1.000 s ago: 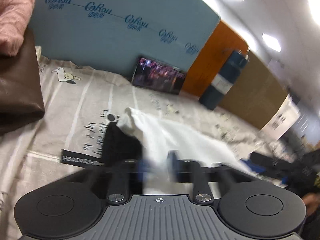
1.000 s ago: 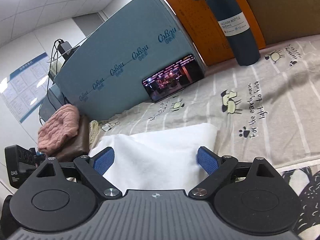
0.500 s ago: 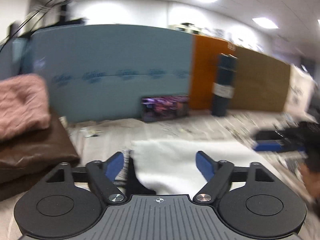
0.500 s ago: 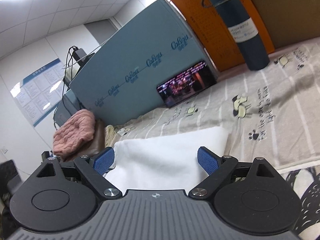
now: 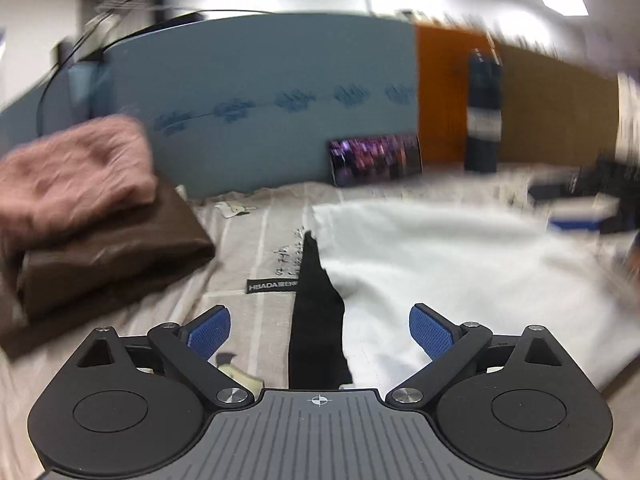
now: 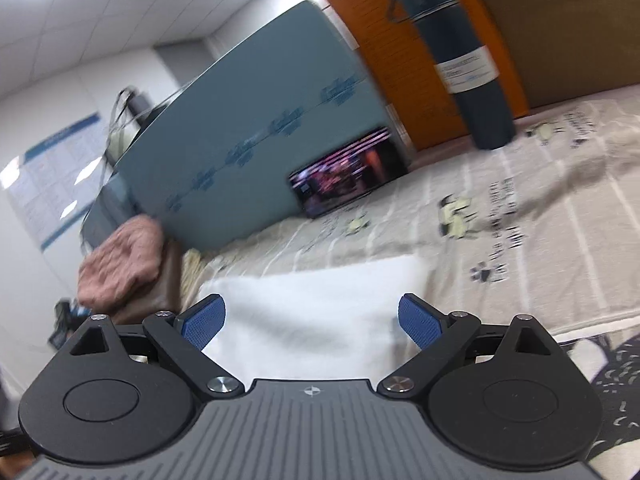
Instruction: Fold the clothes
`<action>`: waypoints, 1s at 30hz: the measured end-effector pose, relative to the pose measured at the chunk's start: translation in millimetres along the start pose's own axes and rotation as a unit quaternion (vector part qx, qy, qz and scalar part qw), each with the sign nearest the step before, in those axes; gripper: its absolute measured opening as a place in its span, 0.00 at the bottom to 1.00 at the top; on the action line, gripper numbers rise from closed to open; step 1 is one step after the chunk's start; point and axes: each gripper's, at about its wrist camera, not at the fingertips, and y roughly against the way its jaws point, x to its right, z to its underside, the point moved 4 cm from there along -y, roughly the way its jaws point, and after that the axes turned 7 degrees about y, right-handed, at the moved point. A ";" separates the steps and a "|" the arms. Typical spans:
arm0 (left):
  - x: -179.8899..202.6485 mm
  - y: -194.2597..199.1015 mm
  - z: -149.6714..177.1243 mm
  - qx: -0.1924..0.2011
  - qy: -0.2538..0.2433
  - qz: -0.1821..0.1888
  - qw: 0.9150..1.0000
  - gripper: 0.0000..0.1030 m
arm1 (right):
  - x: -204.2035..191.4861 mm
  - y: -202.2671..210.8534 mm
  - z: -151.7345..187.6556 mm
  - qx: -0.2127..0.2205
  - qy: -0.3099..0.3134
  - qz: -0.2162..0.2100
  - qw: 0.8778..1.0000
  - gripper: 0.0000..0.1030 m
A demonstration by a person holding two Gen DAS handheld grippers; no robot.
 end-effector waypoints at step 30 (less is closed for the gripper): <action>4.4 12.9 48.1 -0.097 0.286 0.211 0.929 1.00 | 29.9 -65.8 -23.3 -0.105 -0.098 -0.009 0.990 0.95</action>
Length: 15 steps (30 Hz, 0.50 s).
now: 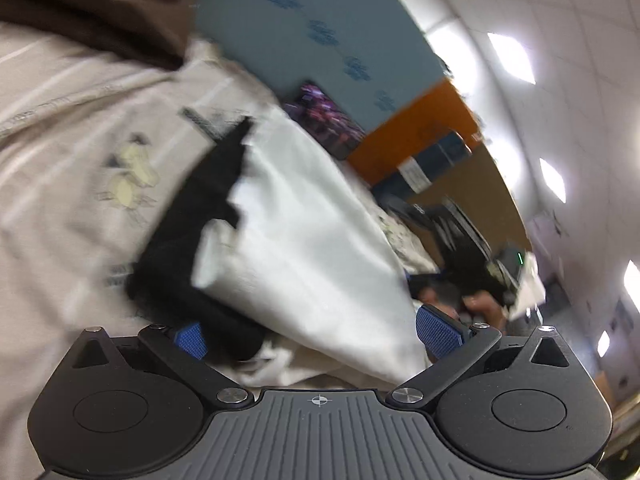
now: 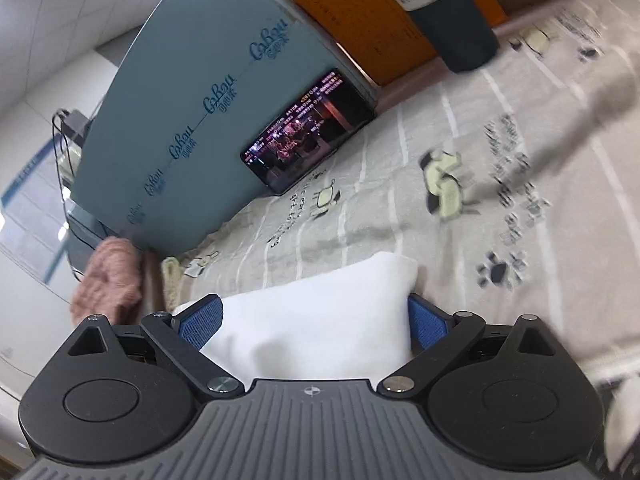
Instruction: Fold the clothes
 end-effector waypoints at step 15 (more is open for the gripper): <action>5.6 -16.0 -2.1 0.053 -0.083 -0.059 0.993 0.30 | -53.4 19.9 18.5 0.056 0.186 0.005 0.981 0.19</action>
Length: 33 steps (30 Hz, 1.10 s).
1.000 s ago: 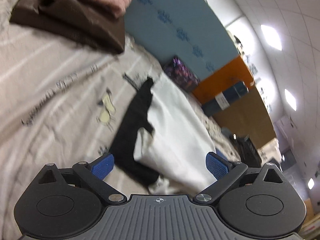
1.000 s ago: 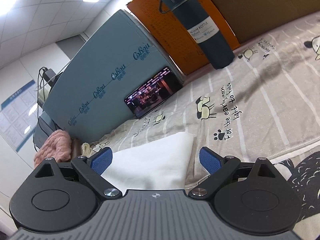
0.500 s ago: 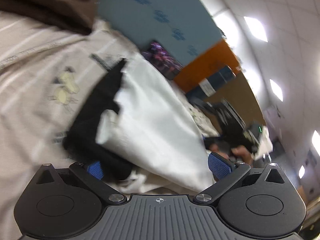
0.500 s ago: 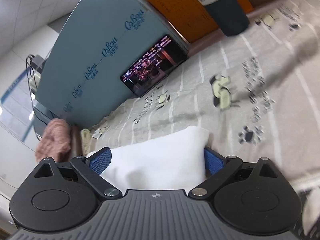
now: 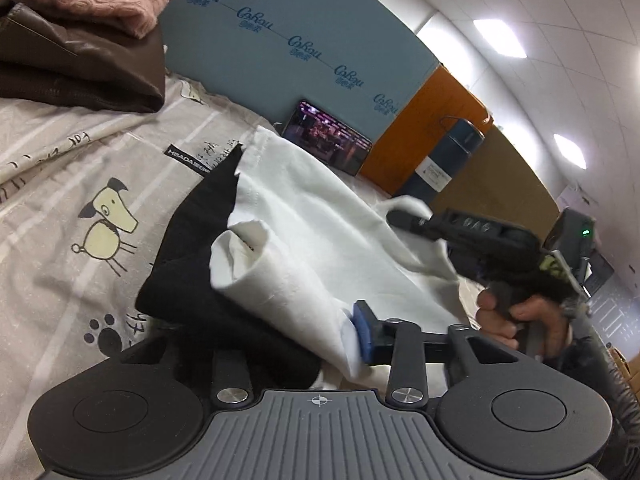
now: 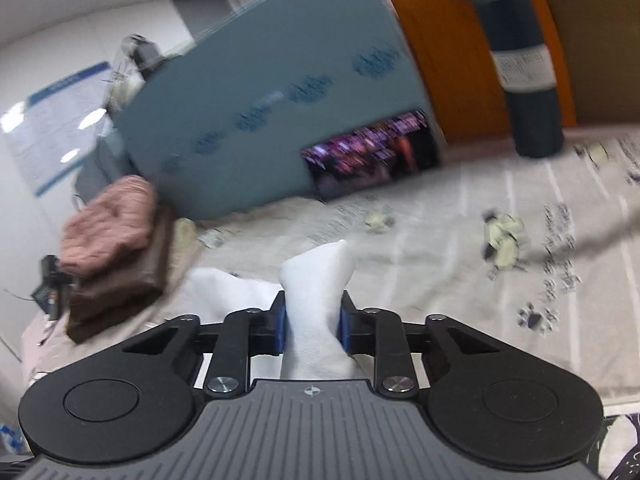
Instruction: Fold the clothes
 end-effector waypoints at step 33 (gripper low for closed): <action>280.2 -224.6 40.9 -0.021 -0.276 0.185 0.943 0.20 | 235.8 219.3 -105.5 0.183 0.077 0.336 0.921 0.16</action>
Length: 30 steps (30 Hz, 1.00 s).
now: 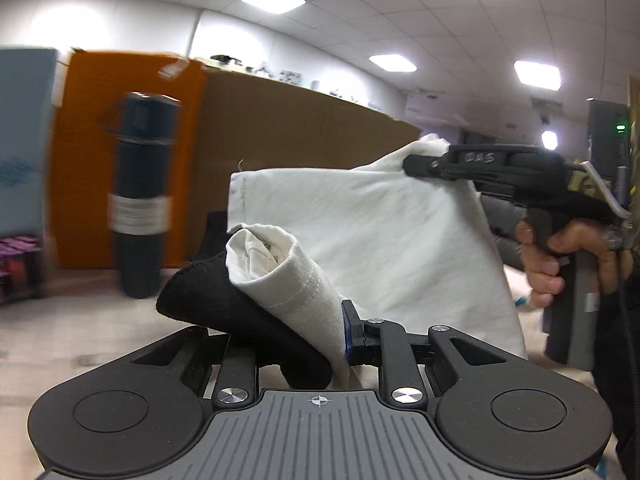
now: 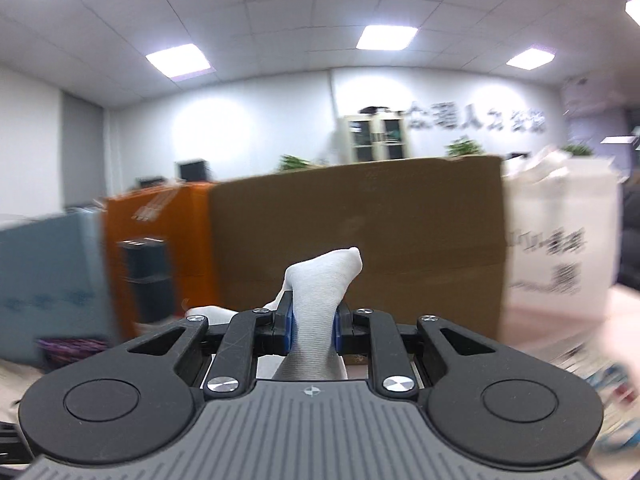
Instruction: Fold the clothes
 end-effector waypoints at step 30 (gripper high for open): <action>-7.0 -78.1 37.1 -0.105 0.144 0.026 0.984 0.88 | 91.3 7.7 78.4 -0.092 -0.064 0.141 0.984 0.89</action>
